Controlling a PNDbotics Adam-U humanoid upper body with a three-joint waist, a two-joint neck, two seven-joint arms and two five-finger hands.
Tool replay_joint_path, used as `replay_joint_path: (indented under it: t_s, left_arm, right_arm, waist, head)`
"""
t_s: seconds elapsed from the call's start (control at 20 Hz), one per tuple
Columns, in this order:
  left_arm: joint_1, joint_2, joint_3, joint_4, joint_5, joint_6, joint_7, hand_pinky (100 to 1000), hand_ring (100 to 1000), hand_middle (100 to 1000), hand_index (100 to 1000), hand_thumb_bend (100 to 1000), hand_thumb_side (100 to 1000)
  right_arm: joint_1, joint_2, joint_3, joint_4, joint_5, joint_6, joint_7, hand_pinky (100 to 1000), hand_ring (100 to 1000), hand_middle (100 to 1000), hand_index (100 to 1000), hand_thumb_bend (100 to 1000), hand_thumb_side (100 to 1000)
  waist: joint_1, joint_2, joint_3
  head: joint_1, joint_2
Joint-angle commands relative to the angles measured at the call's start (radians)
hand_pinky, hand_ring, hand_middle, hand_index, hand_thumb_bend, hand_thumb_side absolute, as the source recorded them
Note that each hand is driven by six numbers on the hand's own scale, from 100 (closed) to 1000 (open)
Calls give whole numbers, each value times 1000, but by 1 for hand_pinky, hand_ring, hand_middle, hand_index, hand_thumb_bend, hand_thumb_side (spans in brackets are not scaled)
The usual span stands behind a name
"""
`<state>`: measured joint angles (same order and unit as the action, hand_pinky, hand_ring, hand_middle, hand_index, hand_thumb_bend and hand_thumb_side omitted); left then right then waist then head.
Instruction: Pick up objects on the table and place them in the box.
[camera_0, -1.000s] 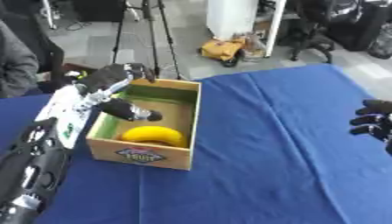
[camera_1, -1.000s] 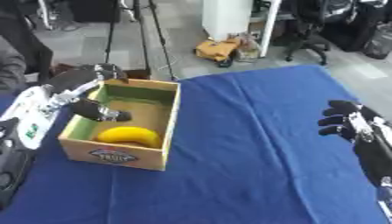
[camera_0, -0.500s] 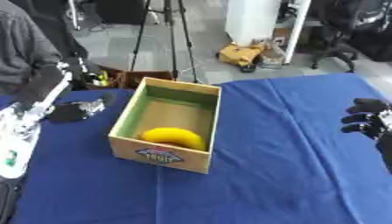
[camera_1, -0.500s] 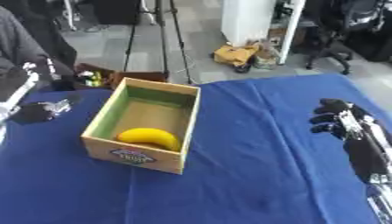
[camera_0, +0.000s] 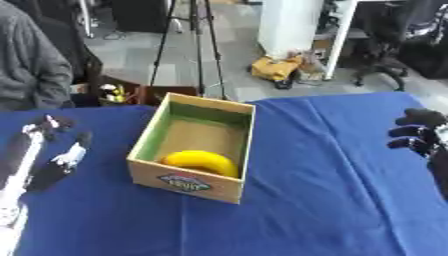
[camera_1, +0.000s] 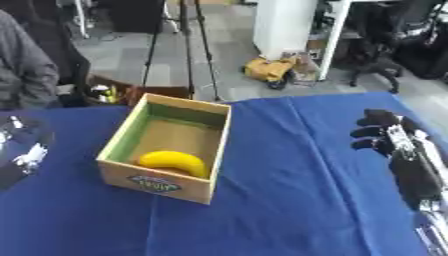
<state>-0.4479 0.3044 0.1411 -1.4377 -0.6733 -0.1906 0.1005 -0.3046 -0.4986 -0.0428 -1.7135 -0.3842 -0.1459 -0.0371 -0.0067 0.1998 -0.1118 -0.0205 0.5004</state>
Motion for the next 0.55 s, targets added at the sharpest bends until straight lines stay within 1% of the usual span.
replay_joint_path:
  t_s: [0.05, 0.15, 0.25, 0.45, 0.55]
  left_arm:
    - [34, 6, -22, -93, 54, 53, -2, 598, 680, 665, 747, 599, 922]
    - [56, 7, -32, -129, 87, 85, -17, 597, 679, 663, 746, 596, 926]
    - [69, 11, -40, -155, 120, 118, -37, 594, 673, 656, 743, 581, 936]
    - [94, 20, -48, -209, 187, 186, -75, 595, 676, 657, 741, 567, 945]
    - [102, 25, -51, -235, 221, 219, -90, 595, 680, 659, 741, 560, 948]
  right_arm:
    - [0, -21, -9, -32, -14, 2, -12, 579, 630, 628, 742, 100, 652]
    - [2, -20, -8, -35, -20, 4, -18, 579, 629, 627, 740, 100, 653]
    - [10, -18, -10, -38, -26, 3, -23, 578, 628, 626, 737, 100, 651]
    - [16, -15, -10, -39, -35, 4, -30, 577, 627, 625, 735, 100, 647]
    - [19, -13, -12, -38, -36, 4, -33, 577, 626, 624, 734, 100, 645]
  waist:
    - [-5, -20, 2]
    - [-6, -24, 1]
    - [-8, -27, -1]
    - [-7, -31, -1]
    - [-6, -30, 0]
  head:
    - [-2, 10]
    - [1, 17]
    - [-3, 18]
    - [2, 19]
    - [1, 25]
